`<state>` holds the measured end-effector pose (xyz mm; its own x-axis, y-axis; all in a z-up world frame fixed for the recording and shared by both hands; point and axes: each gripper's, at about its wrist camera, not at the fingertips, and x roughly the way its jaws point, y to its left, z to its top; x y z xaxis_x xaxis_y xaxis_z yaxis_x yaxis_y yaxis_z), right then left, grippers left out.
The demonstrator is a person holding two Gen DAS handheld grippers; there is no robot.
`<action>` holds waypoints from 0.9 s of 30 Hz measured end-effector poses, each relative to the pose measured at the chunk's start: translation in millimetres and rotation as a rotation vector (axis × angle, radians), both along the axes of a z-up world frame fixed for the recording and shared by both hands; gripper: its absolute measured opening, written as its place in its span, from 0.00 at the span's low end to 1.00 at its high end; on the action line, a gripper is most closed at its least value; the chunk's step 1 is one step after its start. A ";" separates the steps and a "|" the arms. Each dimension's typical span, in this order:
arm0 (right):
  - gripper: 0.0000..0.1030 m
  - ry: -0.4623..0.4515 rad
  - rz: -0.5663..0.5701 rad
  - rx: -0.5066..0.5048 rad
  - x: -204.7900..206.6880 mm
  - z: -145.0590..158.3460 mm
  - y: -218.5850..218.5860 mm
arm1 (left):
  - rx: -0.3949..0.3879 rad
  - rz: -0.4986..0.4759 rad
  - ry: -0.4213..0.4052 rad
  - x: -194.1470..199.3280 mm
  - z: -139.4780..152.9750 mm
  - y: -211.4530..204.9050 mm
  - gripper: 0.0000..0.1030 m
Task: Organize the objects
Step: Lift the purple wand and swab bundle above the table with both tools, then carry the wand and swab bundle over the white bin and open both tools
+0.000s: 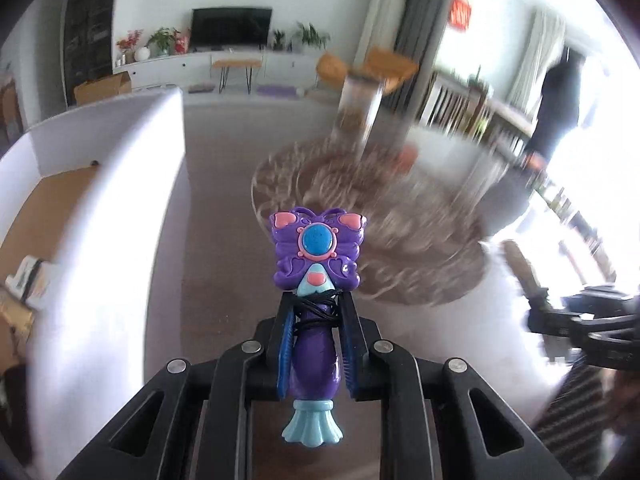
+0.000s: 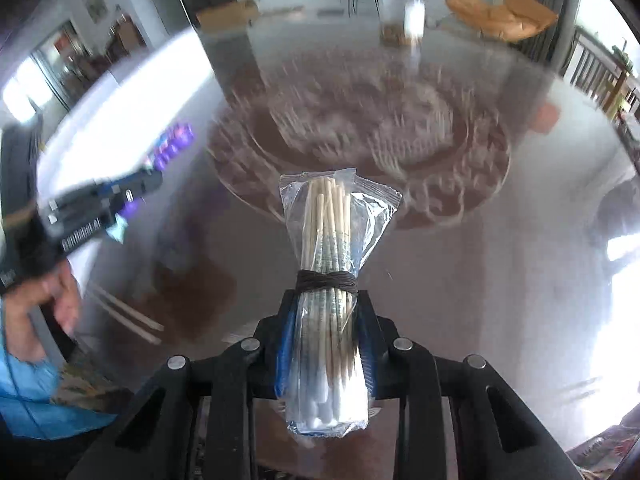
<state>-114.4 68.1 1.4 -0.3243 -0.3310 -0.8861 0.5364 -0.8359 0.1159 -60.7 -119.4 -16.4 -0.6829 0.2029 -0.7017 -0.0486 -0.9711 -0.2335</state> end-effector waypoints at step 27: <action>0.78 0.007 0.476 -0.224 65.8 89.0 -343.3 | -0.337 0.738 0.077 155.3 90.4 -213.4 1.00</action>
<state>-48.6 -275.2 90.4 -0.0977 -0.6245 -0.7749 0.8522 -0.4547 0.2590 94.6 -332.8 74.0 -0.6072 -0.5321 -0.5901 0.6273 -0.7769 0.0550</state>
